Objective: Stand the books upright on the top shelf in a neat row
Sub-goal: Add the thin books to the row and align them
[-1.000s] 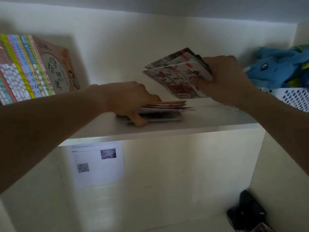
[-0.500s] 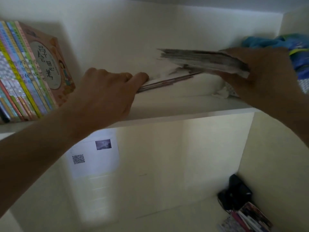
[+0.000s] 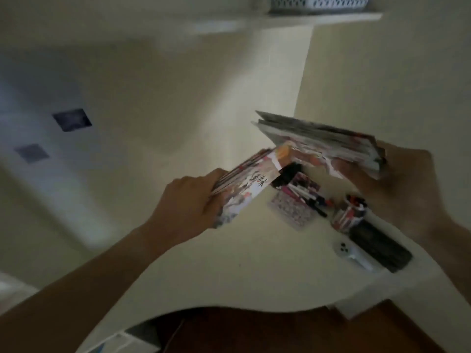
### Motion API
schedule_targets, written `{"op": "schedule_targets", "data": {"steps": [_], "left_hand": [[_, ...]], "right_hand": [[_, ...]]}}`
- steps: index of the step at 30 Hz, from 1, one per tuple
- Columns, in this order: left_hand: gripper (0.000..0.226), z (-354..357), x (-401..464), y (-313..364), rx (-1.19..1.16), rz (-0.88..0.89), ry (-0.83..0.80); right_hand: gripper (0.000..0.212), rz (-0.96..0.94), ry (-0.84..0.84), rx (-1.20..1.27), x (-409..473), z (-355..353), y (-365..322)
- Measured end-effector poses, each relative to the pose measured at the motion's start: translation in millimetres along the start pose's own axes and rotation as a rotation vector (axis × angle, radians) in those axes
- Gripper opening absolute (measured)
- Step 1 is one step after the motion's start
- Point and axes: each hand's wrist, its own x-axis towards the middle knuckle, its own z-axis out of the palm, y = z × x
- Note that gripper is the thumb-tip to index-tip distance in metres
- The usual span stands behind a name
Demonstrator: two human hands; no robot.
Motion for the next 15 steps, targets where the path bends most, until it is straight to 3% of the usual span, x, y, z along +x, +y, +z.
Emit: {"op": "schedule_targets", "data": {"steps": [1, 4, 6, 9, 15], "left_hand": [[0.021, 26, -11, -10, -0.174, -0.147, -0.073], [0.006, 95, -41, -35, -0.744, -0.652, -0.245], [0.022, 143, -66, -50, -0.978, -0.877, -0.287], [0.035, 213, -93, -79, -1.069, -1.041, -0.304], [0.042, 323, -141, -123, -0.983, -1.19, -0.376]], "right_hand": [[0.013, 0.134, 0.051, 0.057, -11, 21, -22], [0.019, 0.57, 0.014, 0.325, -51, 66, 18], [0.028, 0.863, 0.002, 0.549, -67, 102, 54], [0.031, 1.15, -0.159, 0.772, -101, 177, 100], [0.02, 1.426, -0.441, 0.777, -163, 306, 162]]}}
